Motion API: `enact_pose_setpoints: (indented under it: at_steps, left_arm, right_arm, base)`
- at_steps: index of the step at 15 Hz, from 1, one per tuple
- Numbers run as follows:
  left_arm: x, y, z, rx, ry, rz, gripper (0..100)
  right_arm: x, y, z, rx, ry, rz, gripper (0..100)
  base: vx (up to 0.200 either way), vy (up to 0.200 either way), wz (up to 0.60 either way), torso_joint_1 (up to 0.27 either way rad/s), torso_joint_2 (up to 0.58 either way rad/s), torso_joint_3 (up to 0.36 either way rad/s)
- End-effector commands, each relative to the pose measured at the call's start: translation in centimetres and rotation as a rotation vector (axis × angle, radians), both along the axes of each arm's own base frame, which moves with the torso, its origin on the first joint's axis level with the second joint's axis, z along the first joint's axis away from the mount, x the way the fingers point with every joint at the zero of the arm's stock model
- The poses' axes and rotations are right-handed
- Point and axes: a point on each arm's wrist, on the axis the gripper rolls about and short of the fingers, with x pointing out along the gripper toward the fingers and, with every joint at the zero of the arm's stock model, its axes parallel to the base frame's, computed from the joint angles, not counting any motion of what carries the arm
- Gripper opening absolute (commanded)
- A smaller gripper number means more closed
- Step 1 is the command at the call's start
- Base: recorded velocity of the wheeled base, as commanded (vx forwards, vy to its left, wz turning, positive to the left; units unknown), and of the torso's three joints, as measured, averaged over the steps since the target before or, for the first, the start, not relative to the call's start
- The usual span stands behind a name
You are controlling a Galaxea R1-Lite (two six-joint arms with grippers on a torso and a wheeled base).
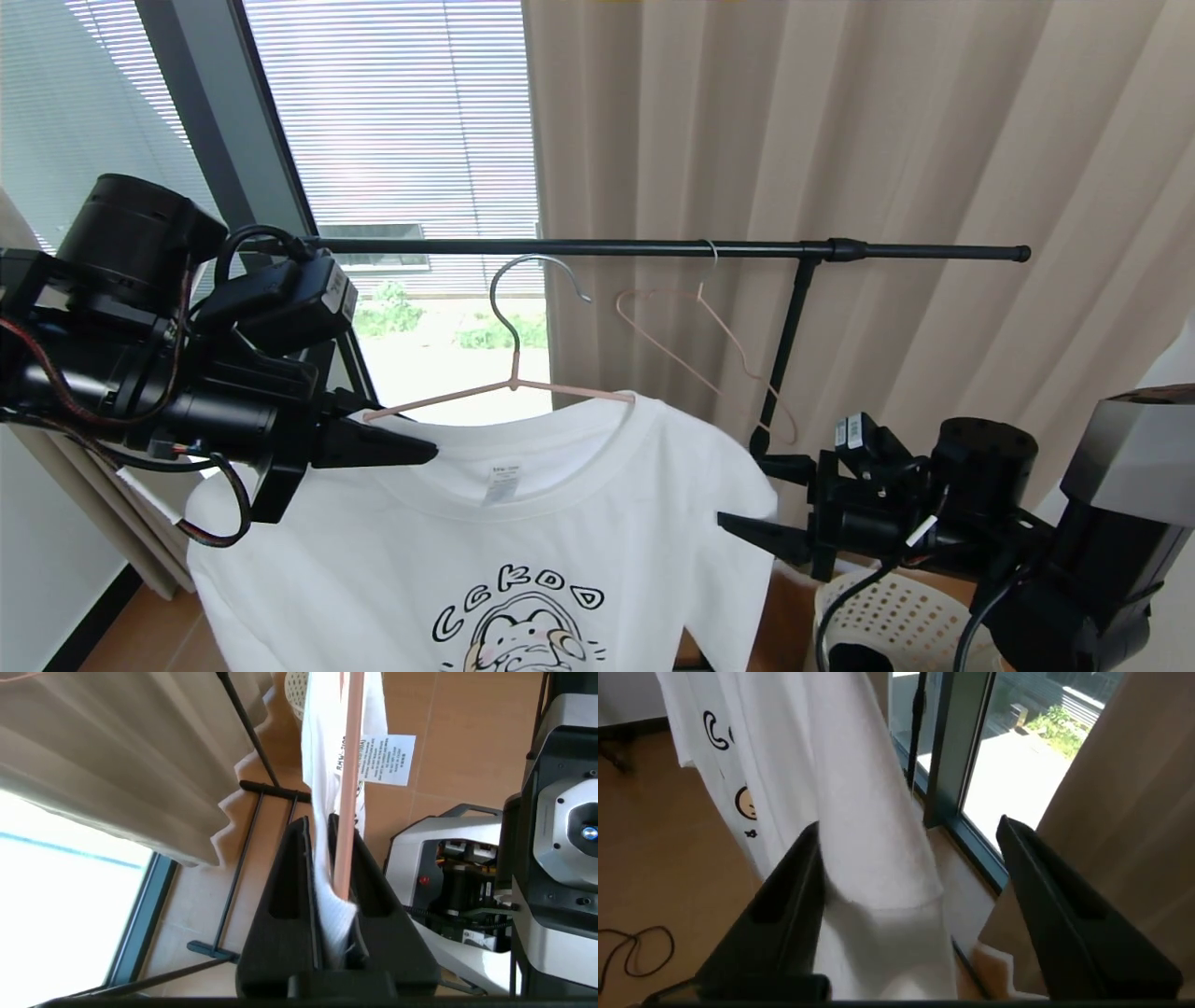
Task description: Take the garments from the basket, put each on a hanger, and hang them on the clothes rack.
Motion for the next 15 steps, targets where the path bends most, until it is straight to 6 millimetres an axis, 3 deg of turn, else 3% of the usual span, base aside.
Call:
enact_pose_setpoints:
  at_steps: [1,5,13,14,15]
  left_arm:
    - [-0.1,0.1,0.1,-0.001,-0.006,0.002,0]
    - [-0.3,0.9,0.3,-0.002,-0.012,0.032,0]
    - [-0.1,0.9,0.1,-0.003,-0.011,0.039,0]
    - [-0.1,1.0,0.1,-0.007,-0.004,0.044,0]
    - [-0.1,1.0,0.1,-0.013,0.009,0.059,0]
  right_arm:
    - [0.1,0.0,-0.2,-0.001,0.003,-0.001,0]
    - [1.0,-1.8,0.8,0.011,-0.037,-0.061,0]
    - [0.3,-1.6,1.1,-0.011,-0.080,-0.045,0]
    - [0.3,-1.6,1.2,-0.019,-0.095,-0.041,100]
    - [0.2,-1.4,1.3,-0.018,-0.097,-0.034,100]
  base:
    - [0.000,0.000,0.00,0.000,0.00,0.000]
    - [0.000,0.000,0.00,0.000,0.00,0.000]
    - [0.000,0.000,0.00,0.000,0.00,0.000]
    - [0.000,0.000,0.00,0.000,0.00,0.000]
    - [0.000,0.000,0.00,0.000,0.00,0.000]
